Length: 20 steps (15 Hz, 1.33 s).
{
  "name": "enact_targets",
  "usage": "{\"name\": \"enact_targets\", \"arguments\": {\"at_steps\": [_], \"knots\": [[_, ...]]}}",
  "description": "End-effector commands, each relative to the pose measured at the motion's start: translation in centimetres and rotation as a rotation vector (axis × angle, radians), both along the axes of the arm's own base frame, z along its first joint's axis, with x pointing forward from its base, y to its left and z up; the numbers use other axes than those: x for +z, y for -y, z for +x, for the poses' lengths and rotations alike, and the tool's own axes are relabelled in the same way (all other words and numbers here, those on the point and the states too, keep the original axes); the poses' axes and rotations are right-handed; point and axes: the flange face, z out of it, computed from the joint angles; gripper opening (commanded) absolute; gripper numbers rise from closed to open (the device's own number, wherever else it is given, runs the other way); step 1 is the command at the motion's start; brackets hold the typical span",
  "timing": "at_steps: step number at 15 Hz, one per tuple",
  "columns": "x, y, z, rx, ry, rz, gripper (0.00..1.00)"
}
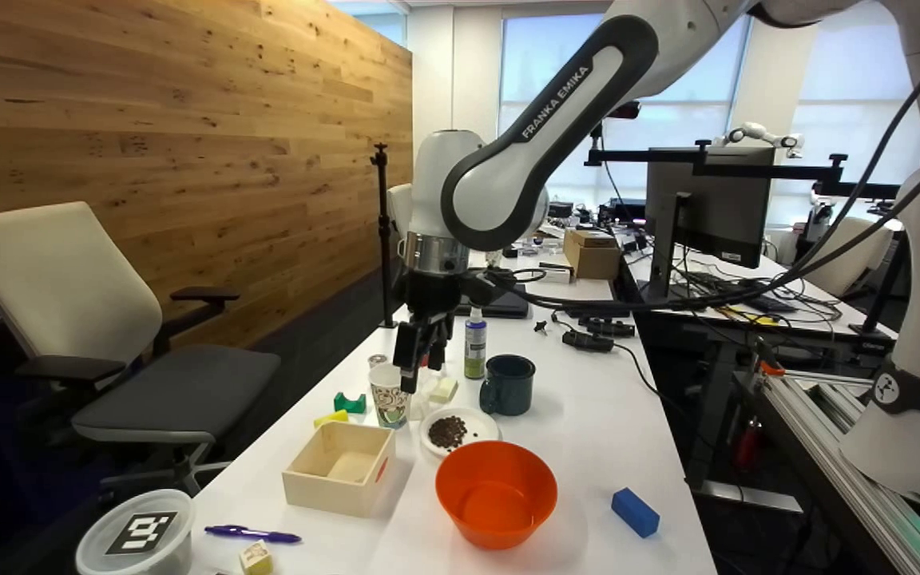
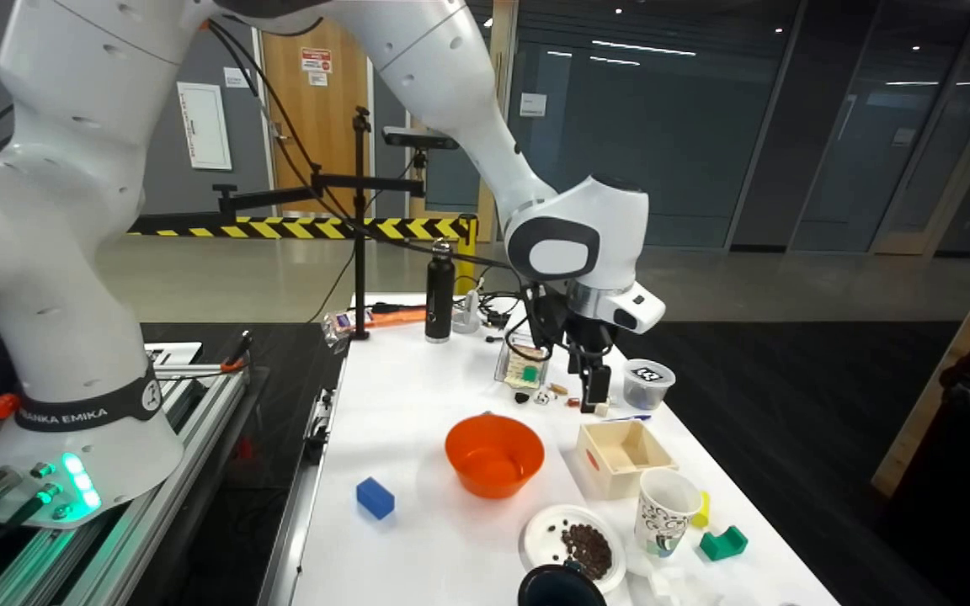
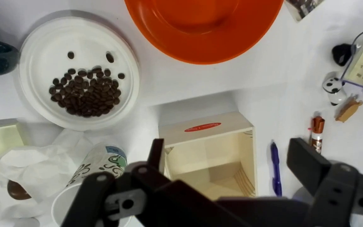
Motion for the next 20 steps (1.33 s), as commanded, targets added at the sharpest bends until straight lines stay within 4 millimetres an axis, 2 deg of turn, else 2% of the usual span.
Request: {"name": "enact_targets", "arguments": {"at_steps": [1,6,7,11,20], "knots": [[-1.2,1.0,3.2,-0.009,0.032,-0.049,1.0],[-3.7,4.6,5.3,-0.063,0.009,-0.065,1.0],[-2.8,3.5,3.8,-0.028,0.02,-0.056,1.0],[-4.1,4.8,4.6,-0.05,0.018,-0.059,1.0],[-3.1,5.1,9.6,-0.033,0.075,-0.064,1.0]]}}
